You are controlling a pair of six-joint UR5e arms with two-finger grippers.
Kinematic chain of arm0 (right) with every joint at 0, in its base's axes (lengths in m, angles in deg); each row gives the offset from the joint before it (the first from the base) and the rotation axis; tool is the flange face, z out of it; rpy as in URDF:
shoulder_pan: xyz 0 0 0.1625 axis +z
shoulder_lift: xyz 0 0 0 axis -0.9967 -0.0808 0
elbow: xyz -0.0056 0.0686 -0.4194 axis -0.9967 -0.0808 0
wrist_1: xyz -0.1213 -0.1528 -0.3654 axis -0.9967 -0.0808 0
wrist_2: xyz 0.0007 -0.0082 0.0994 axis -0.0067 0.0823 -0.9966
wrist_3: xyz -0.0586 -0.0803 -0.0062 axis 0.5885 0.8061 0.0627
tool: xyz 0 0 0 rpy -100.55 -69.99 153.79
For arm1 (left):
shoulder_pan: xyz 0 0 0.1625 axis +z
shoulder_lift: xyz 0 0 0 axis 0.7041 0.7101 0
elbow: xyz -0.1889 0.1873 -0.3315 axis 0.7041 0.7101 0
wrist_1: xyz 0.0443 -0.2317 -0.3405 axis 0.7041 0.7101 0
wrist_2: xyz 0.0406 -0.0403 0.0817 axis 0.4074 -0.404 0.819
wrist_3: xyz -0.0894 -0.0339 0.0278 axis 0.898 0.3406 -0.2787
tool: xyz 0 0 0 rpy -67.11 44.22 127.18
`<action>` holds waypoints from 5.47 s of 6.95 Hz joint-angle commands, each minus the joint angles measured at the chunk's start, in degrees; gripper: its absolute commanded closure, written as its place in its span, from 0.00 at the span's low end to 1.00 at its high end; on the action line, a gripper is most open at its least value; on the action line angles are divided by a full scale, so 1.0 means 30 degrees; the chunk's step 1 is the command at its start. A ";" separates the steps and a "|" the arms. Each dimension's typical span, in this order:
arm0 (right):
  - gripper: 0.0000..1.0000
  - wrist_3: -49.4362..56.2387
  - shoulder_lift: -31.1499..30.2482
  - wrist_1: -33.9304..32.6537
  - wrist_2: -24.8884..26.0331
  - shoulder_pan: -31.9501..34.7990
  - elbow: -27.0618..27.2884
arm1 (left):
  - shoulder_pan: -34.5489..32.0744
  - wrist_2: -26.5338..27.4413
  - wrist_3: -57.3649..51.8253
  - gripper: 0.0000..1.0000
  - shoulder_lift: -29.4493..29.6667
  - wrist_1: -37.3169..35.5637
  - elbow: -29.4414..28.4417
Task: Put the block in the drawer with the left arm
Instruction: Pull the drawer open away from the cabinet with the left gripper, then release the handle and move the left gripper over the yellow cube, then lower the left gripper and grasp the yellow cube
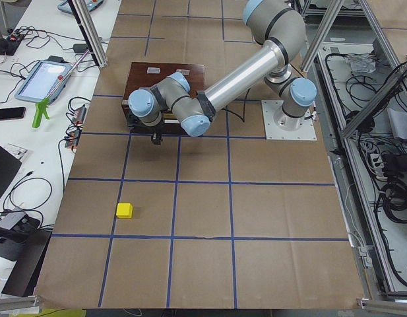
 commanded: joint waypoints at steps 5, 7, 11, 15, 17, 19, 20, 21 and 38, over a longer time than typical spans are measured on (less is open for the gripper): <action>0.00 0.0000 0.0005 0.0000 0.0000 0.0000 0.0004 | 0.1206 0.0096 -0.0836 0.02 0.0057 -0.0859 0.0037; 0.00 0.0000 0.0005 0.0000 0.0000 0.0000 0.0004 | 0.1499 0.0184 -0.0899 0.02 0.0729 -0.1004 -0.0489; 0.00 0.0000 0.0005 0.0000 0.0000 0.0000 -0.0025 | 0.2467 0.0854 -0.1632 0.02 0.0819 -0.1006 -0.1455; 0.00 0.0000 0.0005 0.0000 0.0000 0.0000 0.0004 | 0.2497 0.1734 -0.2040 0.02 0.1054 -0.1123 -0.1661; 0.00 0.0000 0.0005 0.0000 0.0000 0.0000 0.0004 | 0.3080 0.2029 -0.2333 0.02 0.1141 -0.1270 -0.2040; 0.00 -0.0030 0.0005 0.0000 0.0000 0.0000 0.0004 | 0.3171 0.2322 -0.2453 0.01 0.1084 -0.1270 -0.2479; 0.00 -0.0001 0.0005 0.0000 0.0000 0.0000 0.0004 | 0.3142 0.2381 -0.2424 0.01 0.1025 -0.1183 -0.3207; 0.00 0.0000 0.0005 0.0000 0.0000 0.0000 0.0004 | 0.3142 0.2381 -0.2336 0.01 0.1140 -0.1008 -0.4055; 0.00 -0.0001 0.0005 0.0000 0.0000 0.0000 0.0004 | 0.3171 0.3290 -0.2951 0.53 1.2510 -0.0684 -1.6514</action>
